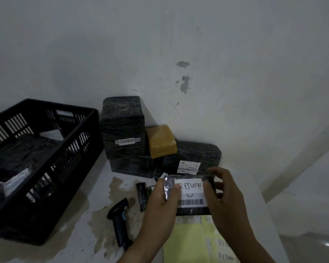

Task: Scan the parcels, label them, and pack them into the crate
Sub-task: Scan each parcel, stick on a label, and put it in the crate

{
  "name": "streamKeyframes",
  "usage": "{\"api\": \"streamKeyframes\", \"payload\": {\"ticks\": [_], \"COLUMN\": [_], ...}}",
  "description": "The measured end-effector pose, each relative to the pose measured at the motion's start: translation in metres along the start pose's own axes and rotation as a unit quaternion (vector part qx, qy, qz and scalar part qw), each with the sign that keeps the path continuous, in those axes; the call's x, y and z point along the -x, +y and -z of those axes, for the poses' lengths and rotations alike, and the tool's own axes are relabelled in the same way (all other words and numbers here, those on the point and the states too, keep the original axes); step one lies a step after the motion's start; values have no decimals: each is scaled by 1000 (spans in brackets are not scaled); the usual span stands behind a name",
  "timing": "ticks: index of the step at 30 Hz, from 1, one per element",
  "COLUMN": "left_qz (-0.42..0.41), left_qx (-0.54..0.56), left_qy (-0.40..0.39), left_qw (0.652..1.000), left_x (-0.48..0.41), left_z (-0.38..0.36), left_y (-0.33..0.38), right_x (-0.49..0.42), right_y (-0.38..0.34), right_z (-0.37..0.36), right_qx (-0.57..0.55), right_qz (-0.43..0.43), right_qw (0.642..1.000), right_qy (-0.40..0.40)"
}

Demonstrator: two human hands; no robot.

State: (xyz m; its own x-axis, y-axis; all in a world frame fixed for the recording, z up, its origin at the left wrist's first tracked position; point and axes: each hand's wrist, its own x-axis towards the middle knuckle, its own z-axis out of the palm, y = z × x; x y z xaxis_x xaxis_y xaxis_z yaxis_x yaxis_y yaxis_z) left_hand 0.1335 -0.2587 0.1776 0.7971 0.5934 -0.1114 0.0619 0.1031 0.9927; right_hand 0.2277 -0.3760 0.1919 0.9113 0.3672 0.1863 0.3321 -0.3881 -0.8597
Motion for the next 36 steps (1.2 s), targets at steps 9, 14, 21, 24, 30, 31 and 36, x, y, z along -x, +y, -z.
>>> {"api": "streamKeyframes", "payload": {"ticks": [9, 14, 21, 24, 30, 31, 36], "left_qz": [-16, -28, -17, -29, -83, -78, -6], "left_qx": [-12, 23, 11, -16, -66, -60, -62], "left_qy": [33, 56, 80, 86, 81, 80, 102], "left_qw": [999, 998, 997, 996, 991, 992, 993], "left_x": [0, 0, 1, 0, -6, -7, -11], "left_z": [-5, -10, -17, -19, -19, -18, -5], "left_y": [2, 4, 0, -3, -7, -7, -9], "right_x": [9, 10, 7, 4, -3, -4, -10], "right_y": [-6, -7, -2, 1, 8, 9, 18], "right_z": [-6, -8, -6, -4, -4, -4, -7], "right_qx": [-39, -57, -68, -69, -80, -94, -156], "right_qz": [7, -2, 6, 10, 27, 29, 8], "right_qw": [999, 998, 997, 997, 996, 994, 985], "right_qy": [-23, -23, -21, -18, -34, -40, -73]}}
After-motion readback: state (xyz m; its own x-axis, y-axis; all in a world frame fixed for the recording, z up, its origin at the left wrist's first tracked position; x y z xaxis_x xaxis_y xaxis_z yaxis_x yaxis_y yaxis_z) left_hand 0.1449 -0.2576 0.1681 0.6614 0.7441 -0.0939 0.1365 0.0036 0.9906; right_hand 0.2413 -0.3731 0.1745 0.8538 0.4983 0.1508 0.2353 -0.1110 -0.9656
